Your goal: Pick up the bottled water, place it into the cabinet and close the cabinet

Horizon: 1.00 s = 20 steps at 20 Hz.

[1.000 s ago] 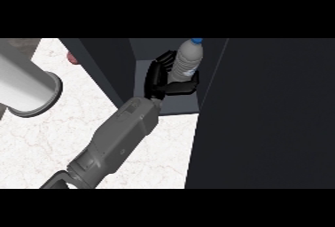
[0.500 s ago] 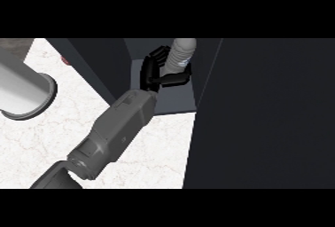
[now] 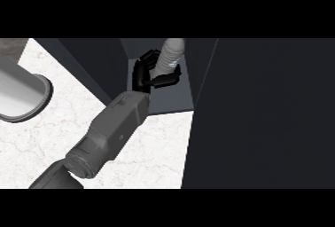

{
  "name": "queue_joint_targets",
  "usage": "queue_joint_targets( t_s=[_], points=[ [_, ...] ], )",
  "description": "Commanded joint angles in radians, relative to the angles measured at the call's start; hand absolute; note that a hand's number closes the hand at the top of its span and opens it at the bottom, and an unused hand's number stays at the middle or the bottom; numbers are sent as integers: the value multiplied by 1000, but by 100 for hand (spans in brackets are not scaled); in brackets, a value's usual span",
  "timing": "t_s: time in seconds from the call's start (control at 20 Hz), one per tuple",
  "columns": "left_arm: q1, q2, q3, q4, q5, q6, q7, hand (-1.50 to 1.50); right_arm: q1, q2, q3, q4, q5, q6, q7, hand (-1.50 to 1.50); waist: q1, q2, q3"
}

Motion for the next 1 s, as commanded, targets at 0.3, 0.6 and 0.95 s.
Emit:
queue_joint_targets(
  t_s=[0.3, 0.6, 0.95],
  points=[
    [-11, 0, 109, 65, 76, -87, -85, 150, -22, -3, -4, 23, -13, 11, 0, -150, -4, 13, -2],
    [-41, 4, 126, 117, 77, -99, -91, 150, -22, 13, 7, 32, 17, 22, -12, -150, -8, 15, -1],
    [-53, 0, 125, 156, 65, -84, -111, -150, -24, 14, -2, 50, 3, 56, -33, -150, -34, 20, 0]
  ],
)
